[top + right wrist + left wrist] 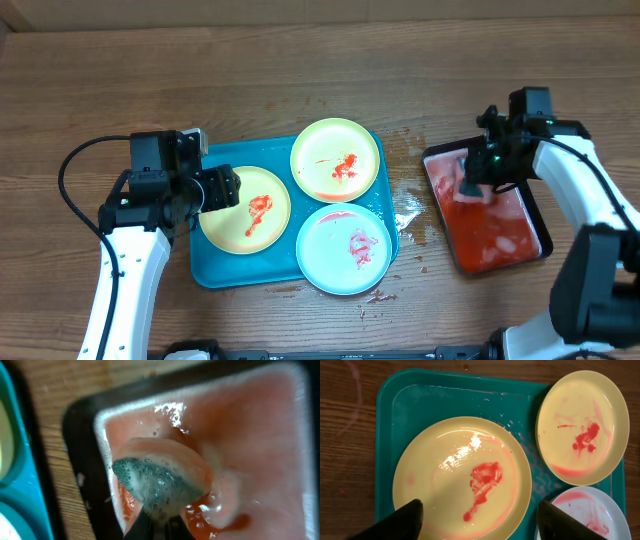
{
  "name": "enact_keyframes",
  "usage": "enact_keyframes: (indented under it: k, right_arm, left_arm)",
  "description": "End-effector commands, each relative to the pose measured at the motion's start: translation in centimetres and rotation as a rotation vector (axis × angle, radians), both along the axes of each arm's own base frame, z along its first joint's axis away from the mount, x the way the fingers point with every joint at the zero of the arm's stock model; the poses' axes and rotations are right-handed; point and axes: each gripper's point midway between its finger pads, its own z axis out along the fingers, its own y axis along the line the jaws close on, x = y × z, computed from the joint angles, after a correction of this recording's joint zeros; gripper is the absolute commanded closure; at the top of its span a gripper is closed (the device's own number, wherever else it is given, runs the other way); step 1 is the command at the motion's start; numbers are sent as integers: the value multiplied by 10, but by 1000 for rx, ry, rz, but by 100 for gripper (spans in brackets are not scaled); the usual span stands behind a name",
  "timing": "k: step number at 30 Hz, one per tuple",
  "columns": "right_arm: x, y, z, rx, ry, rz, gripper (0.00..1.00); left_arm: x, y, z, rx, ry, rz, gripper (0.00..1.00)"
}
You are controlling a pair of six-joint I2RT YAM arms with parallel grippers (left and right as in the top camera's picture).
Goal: Clean dirty plates on tray and stack at the side
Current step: 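Lift the sponge out of the basin water with the right gripper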
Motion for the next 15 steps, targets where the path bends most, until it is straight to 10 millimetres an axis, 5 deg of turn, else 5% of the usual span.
enact_keyframes:
  k: [1,5,10,15]
  right_arm:
    - [6,-10,32,-58,-82,-18,96]
    - [1,-10,44,-58,-102,-29,96]
    - [-10,-9,53,-42,-78,-82,96]
    - [-24,-16,48,-62,-5,-185,96]
  left_arm:
    - [5,-2,7,-9,-16,-8,22]
    - [5,-2,7,-10,-16,-9,41]
    - [-1,-3,4,-21,13,-7,45]
    - [-19,1,-9,34,88,-48,61]
